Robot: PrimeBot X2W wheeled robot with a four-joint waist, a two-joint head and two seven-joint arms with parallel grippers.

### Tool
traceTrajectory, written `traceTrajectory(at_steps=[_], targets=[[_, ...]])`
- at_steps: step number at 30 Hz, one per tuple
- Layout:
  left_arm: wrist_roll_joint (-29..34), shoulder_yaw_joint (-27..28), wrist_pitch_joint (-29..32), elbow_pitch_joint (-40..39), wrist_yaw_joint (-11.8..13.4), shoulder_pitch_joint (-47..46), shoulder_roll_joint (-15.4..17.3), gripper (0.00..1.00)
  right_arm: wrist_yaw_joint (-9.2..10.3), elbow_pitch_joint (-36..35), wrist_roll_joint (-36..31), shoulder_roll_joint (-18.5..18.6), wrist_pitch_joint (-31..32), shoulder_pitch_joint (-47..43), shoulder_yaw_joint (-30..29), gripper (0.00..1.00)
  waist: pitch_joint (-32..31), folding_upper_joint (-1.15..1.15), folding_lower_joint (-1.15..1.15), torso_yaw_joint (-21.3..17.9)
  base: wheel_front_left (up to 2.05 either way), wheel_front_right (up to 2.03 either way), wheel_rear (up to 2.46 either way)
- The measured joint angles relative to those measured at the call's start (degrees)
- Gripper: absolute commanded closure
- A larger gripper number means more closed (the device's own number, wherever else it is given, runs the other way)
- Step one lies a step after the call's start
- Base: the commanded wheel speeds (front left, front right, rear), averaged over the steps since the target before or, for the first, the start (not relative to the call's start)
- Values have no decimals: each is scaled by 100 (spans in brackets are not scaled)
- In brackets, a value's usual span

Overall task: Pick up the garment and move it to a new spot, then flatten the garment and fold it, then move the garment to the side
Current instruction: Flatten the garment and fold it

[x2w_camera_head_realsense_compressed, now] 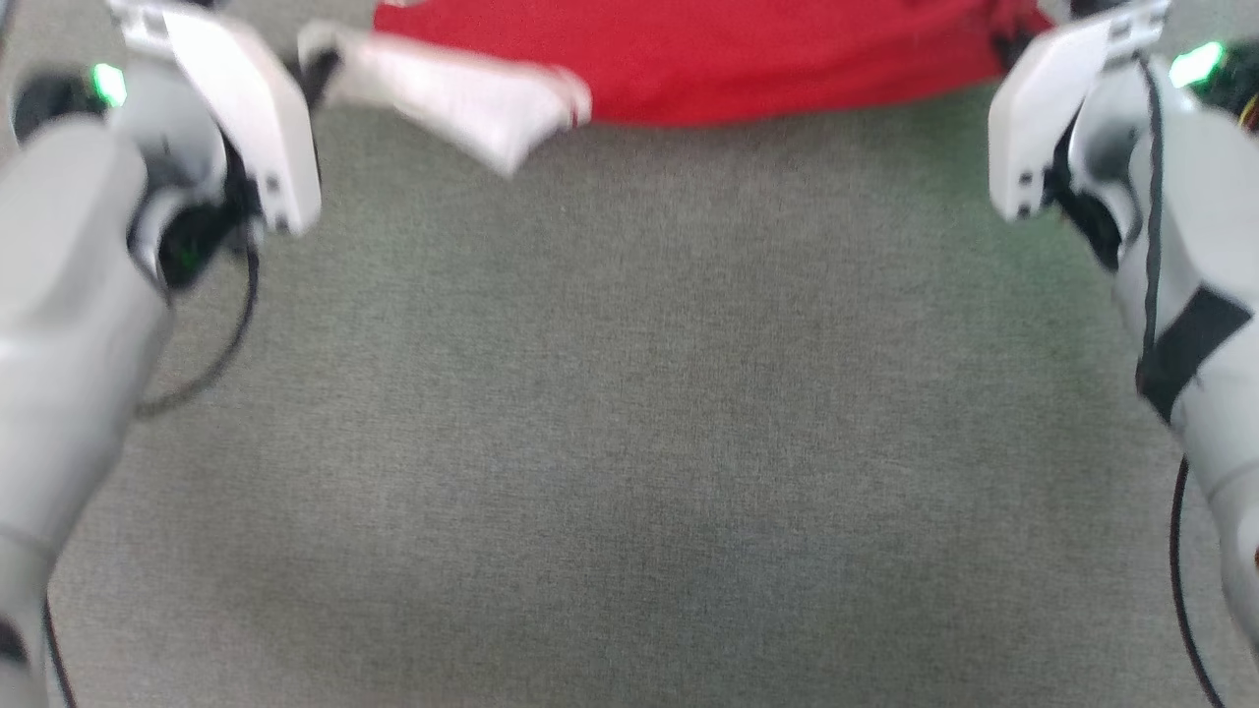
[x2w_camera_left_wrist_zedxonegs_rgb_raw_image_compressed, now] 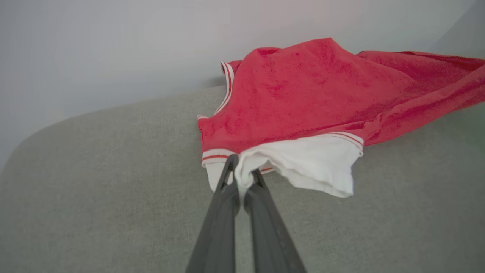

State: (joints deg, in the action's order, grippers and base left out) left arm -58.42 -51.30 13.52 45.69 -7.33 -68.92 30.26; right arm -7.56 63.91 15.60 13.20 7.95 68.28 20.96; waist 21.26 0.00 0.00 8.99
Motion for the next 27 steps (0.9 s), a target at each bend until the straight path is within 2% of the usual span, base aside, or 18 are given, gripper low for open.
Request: traceTrajectory(at_steps=[4,7,12,16,19,22,27], targets=[[-344,-197,659,-587,12,773,353,100,0,-548,660,311,410,-700,380,100,-301,0,0,11,0,0,0],[-516,-300,977,-1252,243,1323,659,100,0,-1116,1139,659,704,-1284,638,100,-522,0,0,17,0,0,0],[-767,-400,1280,-2773,1038,2427,1300,100,-1,-2149,1829,1276,1301,-2333,878,100,-854,0,0,24,0,0,0],[-1051,-409,1373,-4055,1800,3298,1870,100,-1,-2916,2152,1680,1764,-3092,770,100,-1051,0,0,14,0,0,0],[-1236,-447,1373,-4909,2260,3862,2232,100,-1,-3490,2292,1907,2171,-3679,666,100,-1141,0,0,0,0,0,0],[-1374,-514,1391,-5525,2609,4306,2485,100,-1,-4021,2394,2136,2591,-4260,534,100,-1193,1,0,-3,0,0,0],[-1649,-609,1418,-6111,2956,4830,2774,100,0,-4842,2512,2320,3167,-5154,178,100,-1220,0,0,-17,0,0,0]])
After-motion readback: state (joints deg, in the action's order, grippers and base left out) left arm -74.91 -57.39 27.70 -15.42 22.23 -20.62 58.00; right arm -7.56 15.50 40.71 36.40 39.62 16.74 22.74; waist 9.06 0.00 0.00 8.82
